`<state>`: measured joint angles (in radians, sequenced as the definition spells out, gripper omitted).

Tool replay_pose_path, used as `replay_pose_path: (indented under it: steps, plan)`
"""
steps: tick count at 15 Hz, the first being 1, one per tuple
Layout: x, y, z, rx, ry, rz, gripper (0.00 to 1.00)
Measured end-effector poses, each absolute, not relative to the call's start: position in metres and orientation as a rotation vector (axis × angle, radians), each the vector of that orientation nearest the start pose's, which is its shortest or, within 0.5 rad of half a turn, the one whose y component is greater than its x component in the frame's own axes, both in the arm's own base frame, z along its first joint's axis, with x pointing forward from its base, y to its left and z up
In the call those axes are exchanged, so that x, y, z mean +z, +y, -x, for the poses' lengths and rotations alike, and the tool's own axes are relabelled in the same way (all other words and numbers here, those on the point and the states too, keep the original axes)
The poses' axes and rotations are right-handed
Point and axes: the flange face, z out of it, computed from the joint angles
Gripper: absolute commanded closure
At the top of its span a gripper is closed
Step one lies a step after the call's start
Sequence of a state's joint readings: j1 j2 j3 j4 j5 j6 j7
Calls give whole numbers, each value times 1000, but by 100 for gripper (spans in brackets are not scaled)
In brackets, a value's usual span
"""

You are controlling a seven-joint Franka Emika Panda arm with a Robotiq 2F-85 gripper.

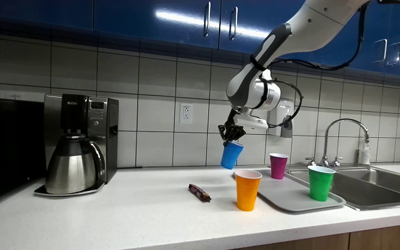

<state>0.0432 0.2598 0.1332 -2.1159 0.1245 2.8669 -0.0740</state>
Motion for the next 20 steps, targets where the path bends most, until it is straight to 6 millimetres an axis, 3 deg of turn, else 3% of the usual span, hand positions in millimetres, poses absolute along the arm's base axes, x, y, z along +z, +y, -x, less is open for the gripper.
replay_pose_path:
  steps: [12, 20]
  plan:
    - [342, 150, -596, -817, -346, 2937, 99]
    - [331, 199, -584, -900, -377, 2963, 99]
